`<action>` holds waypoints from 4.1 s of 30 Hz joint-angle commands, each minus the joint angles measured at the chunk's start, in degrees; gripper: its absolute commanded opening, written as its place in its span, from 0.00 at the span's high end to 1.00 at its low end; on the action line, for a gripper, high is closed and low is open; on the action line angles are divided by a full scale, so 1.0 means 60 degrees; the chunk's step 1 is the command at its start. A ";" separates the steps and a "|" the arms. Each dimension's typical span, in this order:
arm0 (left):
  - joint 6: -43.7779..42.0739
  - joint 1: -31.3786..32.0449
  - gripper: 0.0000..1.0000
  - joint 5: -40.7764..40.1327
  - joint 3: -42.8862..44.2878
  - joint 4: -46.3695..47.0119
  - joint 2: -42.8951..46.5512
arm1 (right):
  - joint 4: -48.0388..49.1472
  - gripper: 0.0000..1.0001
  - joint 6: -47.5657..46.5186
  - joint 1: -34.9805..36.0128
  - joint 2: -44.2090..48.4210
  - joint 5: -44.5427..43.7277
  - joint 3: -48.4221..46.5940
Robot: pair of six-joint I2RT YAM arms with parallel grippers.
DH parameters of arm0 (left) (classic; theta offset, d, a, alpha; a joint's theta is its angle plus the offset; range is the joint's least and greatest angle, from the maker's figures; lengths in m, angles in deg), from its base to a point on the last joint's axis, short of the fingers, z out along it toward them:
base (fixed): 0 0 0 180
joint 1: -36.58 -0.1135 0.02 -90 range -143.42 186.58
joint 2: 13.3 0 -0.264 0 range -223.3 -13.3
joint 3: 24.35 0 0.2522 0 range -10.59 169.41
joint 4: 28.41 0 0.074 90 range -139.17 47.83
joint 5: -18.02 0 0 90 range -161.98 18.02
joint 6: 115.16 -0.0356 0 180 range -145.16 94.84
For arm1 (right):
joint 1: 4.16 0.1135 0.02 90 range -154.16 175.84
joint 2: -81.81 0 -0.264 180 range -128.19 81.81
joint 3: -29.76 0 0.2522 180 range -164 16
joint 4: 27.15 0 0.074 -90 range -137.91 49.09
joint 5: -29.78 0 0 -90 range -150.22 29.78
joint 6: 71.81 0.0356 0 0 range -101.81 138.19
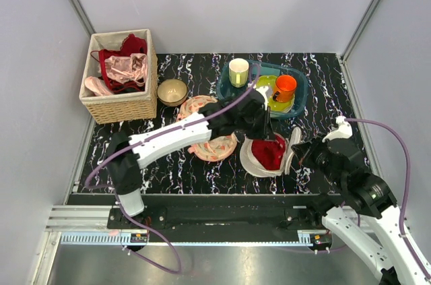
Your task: Unzip the laundry bag and remove the bra
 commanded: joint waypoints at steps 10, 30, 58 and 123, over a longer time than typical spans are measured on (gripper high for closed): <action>0.0475 -0.0597 1.00 0.2020 0.1093 0.1667 0.1909 | -0.0086 1.00 0.0758 0.0018 -0.0226 -0.0286 0.0267; -0.1121 -0.2618 1.00 0.0759 0.4257 -0.0281 0.3227 | 0.0060 1.00 0.0729 0.0018 -0.0211 -0.0300 0.0238; -0.1913 -1.1274 1.00 0.0585 0.6838 -0.1632 0.2702 | 0.1876 1.00 0.0421 0.0018 -0.2333 0.0359 0.0604; -0.3085 -1.0778 0.78 -0.4001 0.0261 0.0889 -0.1389 | 0.3767 1.00 -0.0179 0.0018 -0.4812 0.0784 0.0472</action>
